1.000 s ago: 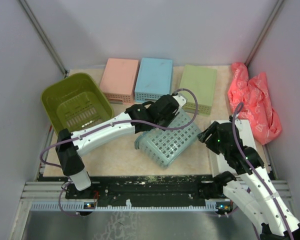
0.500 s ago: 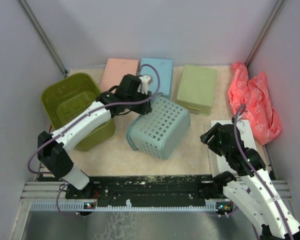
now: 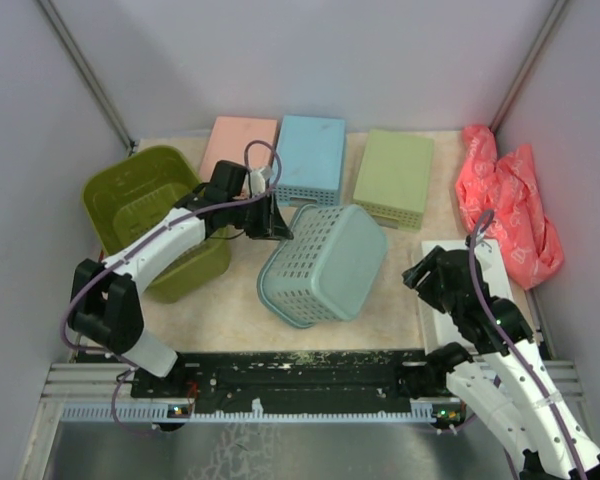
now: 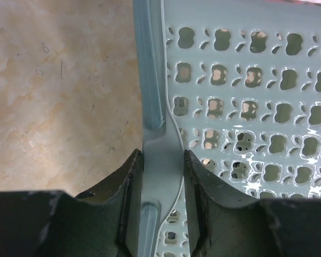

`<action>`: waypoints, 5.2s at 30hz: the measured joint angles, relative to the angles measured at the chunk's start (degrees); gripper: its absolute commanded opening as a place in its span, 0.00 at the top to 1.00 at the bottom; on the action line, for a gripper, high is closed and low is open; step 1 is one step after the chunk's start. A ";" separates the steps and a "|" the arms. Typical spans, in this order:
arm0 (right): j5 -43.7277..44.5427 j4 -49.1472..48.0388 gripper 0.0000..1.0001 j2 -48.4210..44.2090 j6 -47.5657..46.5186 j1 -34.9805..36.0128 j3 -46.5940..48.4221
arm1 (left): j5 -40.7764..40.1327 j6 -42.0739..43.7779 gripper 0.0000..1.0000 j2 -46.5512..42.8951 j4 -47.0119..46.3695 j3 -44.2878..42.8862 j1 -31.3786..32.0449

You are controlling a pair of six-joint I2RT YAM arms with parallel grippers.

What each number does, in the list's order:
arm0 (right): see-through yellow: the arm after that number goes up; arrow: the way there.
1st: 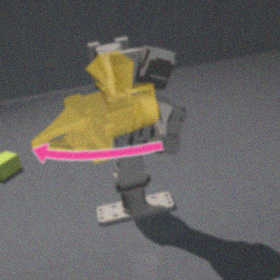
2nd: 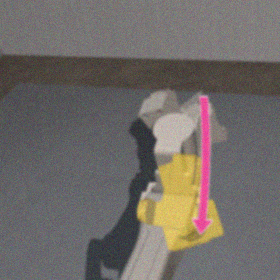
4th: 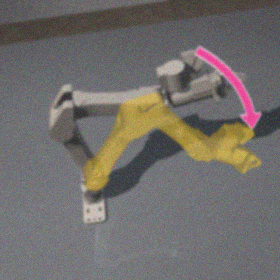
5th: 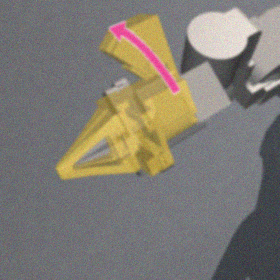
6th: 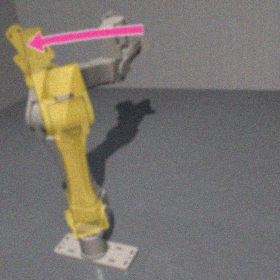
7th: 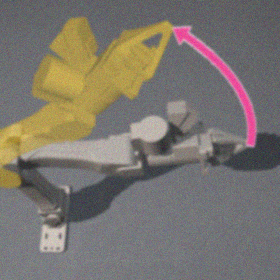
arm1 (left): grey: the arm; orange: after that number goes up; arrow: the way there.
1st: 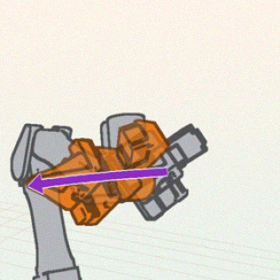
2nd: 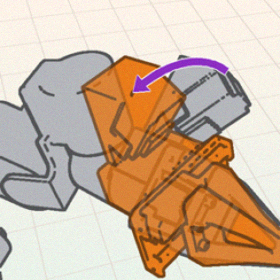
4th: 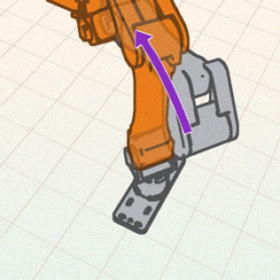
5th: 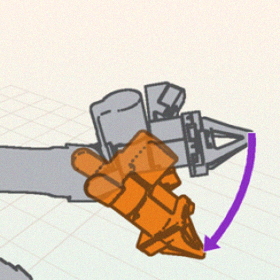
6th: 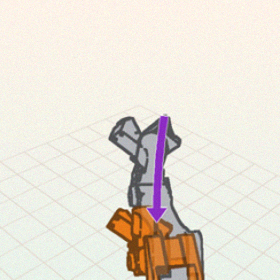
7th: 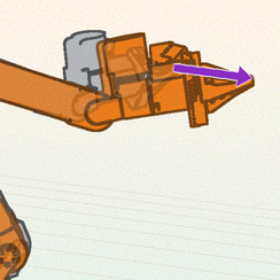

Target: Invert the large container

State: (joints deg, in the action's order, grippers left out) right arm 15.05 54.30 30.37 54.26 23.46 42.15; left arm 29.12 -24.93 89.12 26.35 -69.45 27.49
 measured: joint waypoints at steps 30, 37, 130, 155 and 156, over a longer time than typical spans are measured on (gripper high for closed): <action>-9.42 -6.93 0.42 7.93 -11.72 0.28 11.32 | -19.87 2.36 0.14 -2.49 3.72 -8.72 7.93; -7.69 -15.10 0.38 21.62 -14.25 21.27 17.77 | -30.08 5.95 0.08 -6.82 10.19 -15.15 4.50; 30.32 -12.68 0.34 15.98 -15.28 31.65 18.25 | 21.73 -28.65 1.00 -38.34 -1.46 8.57 -15.63; 23.67 -17.49 0.34 18.14 -17.66 31.65 18.21 | 17.81 -26.91 0.29 -35.91 1.36 18.73 -23.47; 22.84 -18.01 0.34 18.53 -17.62 31.65 18.21 | 16.68 -24.70 0.29 -35.52 3.45 17.11 -23.50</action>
State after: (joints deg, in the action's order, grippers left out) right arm 37.89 36.29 48.90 36.64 55.11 60.36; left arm 45.80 -49.63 53.60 29.80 -52.34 3.99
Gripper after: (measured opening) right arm 0.659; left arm 0.688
